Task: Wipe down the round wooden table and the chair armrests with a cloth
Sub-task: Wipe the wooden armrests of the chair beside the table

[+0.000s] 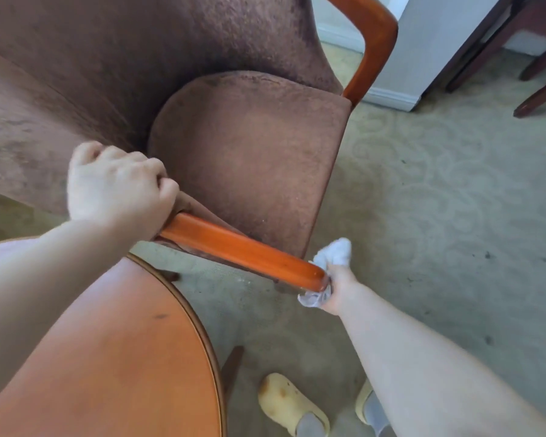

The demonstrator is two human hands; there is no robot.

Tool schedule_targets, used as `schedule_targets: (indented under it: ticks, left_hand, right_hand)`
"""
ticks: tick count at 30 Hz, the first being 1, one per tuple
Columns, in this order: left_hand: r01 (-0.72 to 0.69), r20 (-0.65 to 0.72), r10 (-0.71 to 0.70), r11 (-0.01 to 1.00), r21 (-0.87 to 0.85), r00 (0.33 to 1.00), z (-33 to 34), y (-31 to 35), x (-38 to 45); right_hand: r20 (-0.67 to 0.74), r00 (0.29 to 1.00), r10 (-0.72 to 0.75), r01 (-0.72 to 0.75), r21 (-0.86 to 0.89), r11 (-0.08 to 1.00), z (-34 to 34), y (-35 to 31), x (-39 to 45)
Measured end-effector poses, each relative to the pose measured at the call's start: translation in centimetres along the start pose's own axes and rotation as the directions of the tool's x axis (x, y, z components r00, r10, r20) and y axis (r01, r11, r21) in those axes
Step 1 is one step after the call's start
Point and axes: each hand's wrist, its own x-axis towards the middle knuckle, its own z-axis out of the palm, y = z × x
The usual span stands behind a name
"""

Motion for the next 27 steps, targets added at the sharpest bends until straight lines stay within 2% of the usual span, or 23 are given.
schedule_targets:
  ticks: [2, 3, 4, 6, 7, 9, 11, 13, 14, 15, 16, 17, 19, 21, 22, 23, 24, 25, 26, 27]
  left_hand:
    - [-0.055, 0.061, 0.057, 0.998, -0.03, 0.997, 0.8, 3.3, -0.3]
    - [-0.076, 0.057, 0.079, 0.995, -0.061, 0.995, 1.3, 5.0, -1.0]
    - [-0.09, 0.025, 0.092, 0.992, -0.088, 0.995, 1.8, 6.4, -1.8]
    - [-0.079, -0.091, 0.068, 0.989, -0.127, 0.994, 2.1, 8.0, -2.6]
    - [-0.069, -0.132, 0.051, 0.987, -0.143, 0.99, 2.1, 8.1, -2.6]
    - [-0.048, -0.12, 0.029, 0.986, -0.159, 0.992, 1.9, 7.9, -2.5]
    - [-0.048, -0.052, 0.041, 0.988, -0.148, 0.998, 1.6, 7.9, -2.4]
    - [-0.065, -0.015, 0.064, 0.991, -0.119, 0.998, 1.5, 7.9, -2.3]
    - [-0.067, -0.002, 0.067, 0.992, -0.103, 0.998, 1.6, 7.9, -2.3]
    - [-0.065, 0.013, 0.066, 0.994, -0.084, 0.998, 1.8, 7.8, -2.2]
    - [-0.057, 0.027, 0.059, 0.996, -0.065, 0.998, 1.9, 7.7, -2.2]
    - [-0.045, 0.04, 0.047, 0.997, -0.057, 0.998, 1.9, 7.6, -2.1]
    - [-0.031, 0.067, 0.036, 0.997, -0.064, 0.997, 1.7, 7.8, -2.0]
    - [-0.022, 0.099, 0.031, 0.996, -0.092, 0.995, 1.5, 7.9, -1.9]
    - [-0.014, 0.109, 0.026, 0.994, -0.107, 0.994, 1.3, 8.0, -1.8]
    - [-0.007, 0.112, 0.02, 0.993, -0.117, 0.993, 1.1, 8.0, -1.8]
    - [0.006, 0.119, 0.009, 0.992, -0.125, 0.993, 0.9, 8.1, -1.8]
    - [0.025, 0.13, -0.008, 0.991, -0.131, 0.992, 0.6, 8.1, -1.7]
    - [0.044, 0.142, -0.025, 0.99, -0.133, 0.99, 0.5, 8.2, -1.7]
    - [0.055, 0.153, -0.034, 0.989, -0.134, 0.988, 0.5, 8.2, -1.6]
  right_hand:
    - [-0.01, 1.0, 0.0, -0.001, -0.098, 0.995, -0.3, 0.3, 0.0]
    - [-0.036, 0.997, -0.072, 0.065, -0.173, 0.983, -0.9, 0.5, -0.3]
    - [-0.06, 0.977, -0.205, 0.183, -0.256, 0.949, -1.7, 0.5, -0.7]
    - [0.107, 0.897, -0.428, 0.433, -0.398, 0.809, -2.7, -0.8, -2.6]
    - [0.236, 0.851, -0.468, 0.523, -0.454, 0.722, -2.2, -2.0, -3.3]
    - [0.492, 0.766, -0.414, 0.642, -0.549, 0.535, 1.0, -4.1, -4.5]
    - [0.693, 0.657, -0.298, 0.752, -0.574, 0.323, 5.9, -5.5, -3.8]
    - [0.775, 0.551, -0.309, 0.823, -0.565, 0.05, 10.2, -6.2, -1.3]
    - [0.776, 0.496, -0.39, 0.797, -0.585, -0.149, 11.3, -6.4, 0.5]
    - [0.774, 0.433, -0.462, 0.702, -0.611, -0.365, 11.6, -6.3, 2.3]
    - [0.798, 0.396, -0.453, 0.591, -0.6, -0.54, 11.1, -6.0, 3.9]
    - [0.842, 0.394, -0.369, 0.516, -0.534, -0.67, 10.0, -5.6, 5.4]
    - [0.908, 0.404, -0.11, 0.452, -0.302, -0.839, 6.7, -6.2, 7.5]
    - [0.898, 0.427, 0.11, 0.42, -0.089, -0.903, 3.4, -9.3, 8.4]
    - [0.881, 0.452, 0.139, 0.37, -0.044, -0.928, 2.4, -11.4, 8.5]
    - [0.878, 0.477, 0.036, 0.316, -0.133, -0.939, 1.9, -13.3, 8.4]
    - [0.868, 0.466, -0.17, 0.291, -0.332, -0.897, 2.0, -14.8, 8.3]
    - [0.809, 0.433, -0.397, 0.331, -0.553, -0.765, 2.8, -15.7, 8.3]
    - [0.722, 0.419, -0.551, 0.386, -0.691, -0.612, 4.1, -15.6, 8.1]
    - [0.665, 0.393, -0.635, 0.482, -0.737, -0.474, 5.6, -14.7, 7.7]
